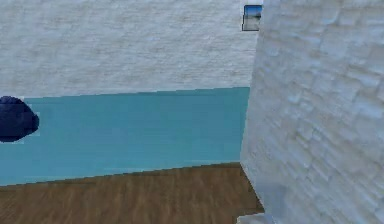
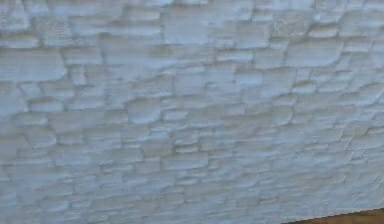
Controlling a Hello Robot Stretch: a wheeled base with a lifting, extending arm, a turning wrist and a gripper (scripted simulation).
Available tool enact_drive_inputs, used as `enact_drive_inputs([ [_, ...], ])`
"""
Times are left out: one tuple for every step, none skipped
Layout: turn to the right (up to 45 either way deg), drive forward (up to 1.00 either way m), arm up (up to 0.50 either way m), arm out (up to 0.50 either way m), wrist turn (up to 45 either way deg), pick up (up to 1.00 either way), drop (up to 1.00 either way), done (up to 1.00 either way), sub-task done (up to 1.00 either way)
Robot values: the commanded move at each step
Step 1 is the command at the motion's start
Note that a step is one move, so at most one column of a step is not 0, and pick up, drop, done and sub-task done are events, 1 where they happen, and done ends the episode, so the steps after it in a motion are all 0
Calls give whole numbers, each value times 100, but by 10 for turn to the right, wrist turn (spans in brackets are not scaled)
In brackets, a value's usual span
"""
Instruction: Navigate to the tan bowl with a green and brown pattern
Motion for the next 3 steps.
enact_drive_inputs([
  [0,100,0,0,0,0,0,0,0],
  [120,0,0,0,0,0,0,0,0],
  [0,20,0,0,0,0,0,0,0],
])
